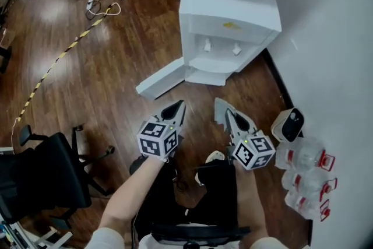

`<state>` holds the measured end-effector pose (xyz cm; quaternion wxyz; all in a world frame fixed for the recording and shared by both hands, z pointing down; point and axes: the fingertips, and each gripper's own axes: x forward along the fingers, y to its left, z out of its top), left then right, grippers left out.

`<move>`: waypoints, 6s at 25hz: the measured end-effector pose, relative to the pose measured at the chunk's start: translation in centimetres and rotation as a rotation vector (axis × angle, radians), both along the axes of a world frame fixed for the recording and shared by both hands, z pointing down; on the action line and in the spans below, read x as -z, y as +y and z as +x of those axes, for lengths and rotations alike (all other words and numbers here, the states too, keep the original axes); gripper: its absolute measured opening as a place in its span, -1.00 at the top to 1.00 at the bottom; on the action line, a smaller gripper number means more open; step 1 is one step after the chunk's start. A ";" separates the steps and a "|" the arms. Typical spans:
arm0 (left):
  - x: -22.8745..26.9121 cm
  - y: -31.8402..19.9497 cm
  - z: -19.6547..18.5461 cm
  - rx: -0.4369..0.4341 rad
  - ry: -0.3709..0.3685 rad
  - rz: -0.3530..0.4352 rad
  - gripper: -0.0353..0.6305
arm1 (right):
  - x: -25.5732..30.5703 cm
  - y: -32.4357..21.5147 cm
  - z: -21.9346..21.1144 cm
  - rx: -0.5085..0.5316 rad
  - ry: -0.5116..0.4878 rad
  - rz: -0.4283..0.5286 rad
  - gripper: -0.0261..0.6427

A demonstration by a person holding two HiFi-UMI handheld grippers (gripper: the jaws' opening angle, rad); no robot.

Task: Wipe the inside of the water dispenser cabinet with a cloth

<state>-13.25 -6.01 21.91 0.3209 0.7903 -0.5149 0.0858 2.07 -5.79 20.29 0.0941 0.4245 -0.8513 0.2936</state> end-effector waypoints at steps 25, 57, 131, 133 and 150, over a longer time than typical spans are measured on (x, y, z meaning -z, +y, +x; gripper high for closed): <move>-36.1 -12.2 -1.4 -0.097 -0.057 -0.003 0.90 | -40.6 -18.2 -6.2 -0.183 0.003 0.205 0.87; -35.4 -14.1 -2.5 0.025 -0.138 -0.052 0.90 | -34.2 -27.0 -14.1 0.011 -0.646 0.382 0.87; -40.6 -13.6 -4.5 0.046 -0.169 -0.178 0.90 | -48.6 -36.1 -14.4 -0.180 -0.627 -0.098 0.86; -40.5 -13.6 -4.4 0.042 -0.169 -0.179 0.90 | -49.7 -36.4 -14.4 -0.201 -0.630 -0.144 0.86; -39.3 -13.1 -3.0 0.012 -0.174 -0.156 0.90 | -42.4 -35.5 -14.0 -0.111 -0.764 0.039 0.87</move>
